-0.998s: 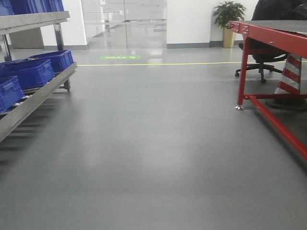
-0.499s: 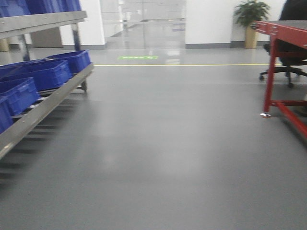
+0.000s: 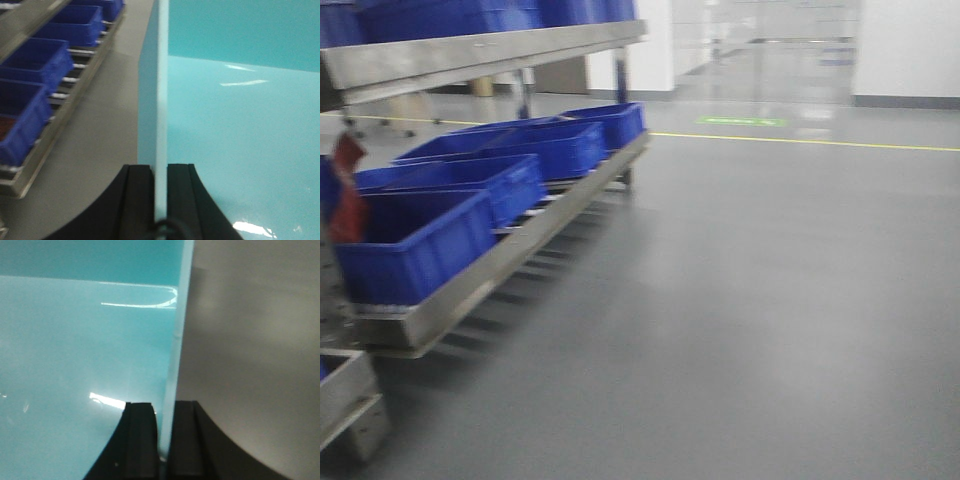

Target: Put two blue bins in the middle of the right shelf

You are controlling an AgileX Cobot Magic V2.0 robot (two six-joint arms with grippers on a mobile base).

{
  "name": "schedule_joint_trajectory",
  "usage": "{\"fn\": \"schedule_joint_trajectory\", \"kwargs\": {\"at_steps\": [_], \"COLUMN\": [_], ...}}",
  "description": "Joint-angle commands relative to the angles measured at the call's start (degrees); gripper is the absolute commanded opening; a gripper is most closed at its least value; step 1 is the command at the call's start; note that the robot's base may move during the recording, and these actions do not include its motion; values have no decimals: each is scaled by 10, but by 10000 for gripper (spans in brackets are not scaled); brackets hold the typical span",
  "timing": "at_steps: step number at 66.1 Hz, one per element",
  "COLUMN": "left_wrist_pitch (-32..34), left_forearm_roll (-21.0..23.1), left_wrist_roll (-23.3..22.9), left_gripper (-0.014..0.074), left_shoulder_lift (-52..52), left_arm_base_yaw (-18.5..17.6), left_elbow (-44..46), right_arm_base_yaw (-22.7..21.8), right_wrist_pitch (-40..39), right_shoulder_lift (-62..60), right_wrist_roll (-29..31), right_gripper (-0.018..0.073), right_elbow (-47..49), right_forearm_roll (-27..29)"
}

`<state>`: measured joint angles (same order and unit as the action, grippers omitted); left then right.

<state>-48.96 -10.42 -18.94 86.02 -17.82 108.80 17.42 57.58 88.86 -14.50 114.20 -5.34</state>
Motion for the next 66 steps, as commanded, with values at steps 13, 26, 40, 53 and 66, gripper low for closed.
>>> {"fn": "schedule_joint_trajectory", "kwargs": {"at_steps": [13, 26, 40, 53, 66], "left_wrist_pitch": [35, 35, 35, 35, 35], "left_forearm_roll": [6, 6, 6, 6, 6], "left_wrist_roll": [-1, -1, -1, -1, -1], "left_gripper": [-111, -111, -111, -111, -111], "left_shoulder_lift": [-11, -11, -11, -11, -11], "left_arm_base_yaw": [-2, -2, -2, -2, -2], "left_elbow": [8, 8, 8, 8, 8], "right_arm_base_yaw": [0, 0, 0, 0, 0], "right_wrist_pitch": [-16, -16, -16, -16, -16], "right_shoulder_lift": [-3, -3, -3, -3, -3], "right_wrist_roll": [11, 11, 11, 11, 11], "right_gripper": [-162, -162, -162, -162, -162], "right_elbow": [5, 5, 5, 5, 5], "right_forearm_roll": [-9, -9, -9, -9, -9]}}
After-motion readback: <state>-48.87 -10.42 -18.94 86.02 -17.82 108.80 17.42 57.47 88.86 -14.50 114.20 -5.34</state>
